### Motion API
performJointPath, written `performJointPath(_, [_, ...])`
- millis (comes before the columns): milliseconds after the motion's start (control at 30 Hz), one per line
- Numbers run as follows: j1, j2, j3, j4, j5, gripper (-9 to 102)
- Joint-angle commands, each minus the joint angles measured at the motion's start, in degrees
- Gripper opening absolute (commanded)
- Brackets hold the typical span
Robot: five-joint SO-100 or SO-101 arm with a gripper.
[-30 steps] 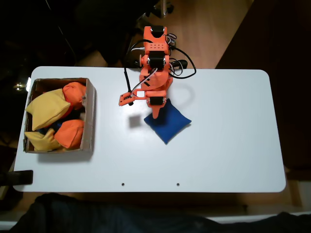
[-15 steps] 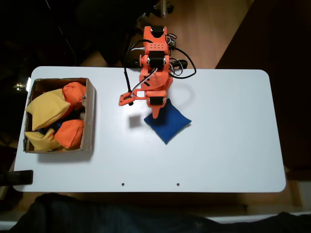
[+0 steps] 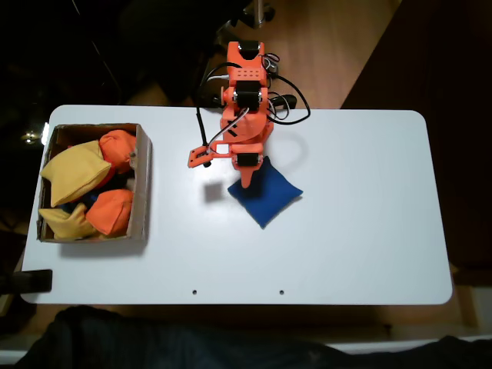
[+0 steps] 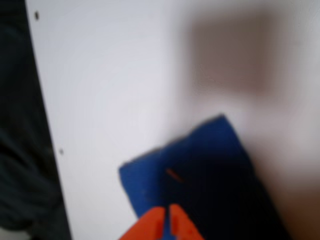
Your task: Grasp a bag and put it in the box.
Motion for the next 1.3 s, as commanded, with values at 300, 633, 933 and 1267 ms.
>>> performJointPath(300, [-0.3,-0.3,-1.8,0.1,0.1,0])
performJointPath(633, [-0.3,-0.3,-1.8,0.1,0.1,0])
performJointPath(933, [-1.3,-0.3,-1.8,0.1,-0.7,0])
performJointPath(1267, [-1.6,-0.3,-1.8,0.1,-1.0,0])
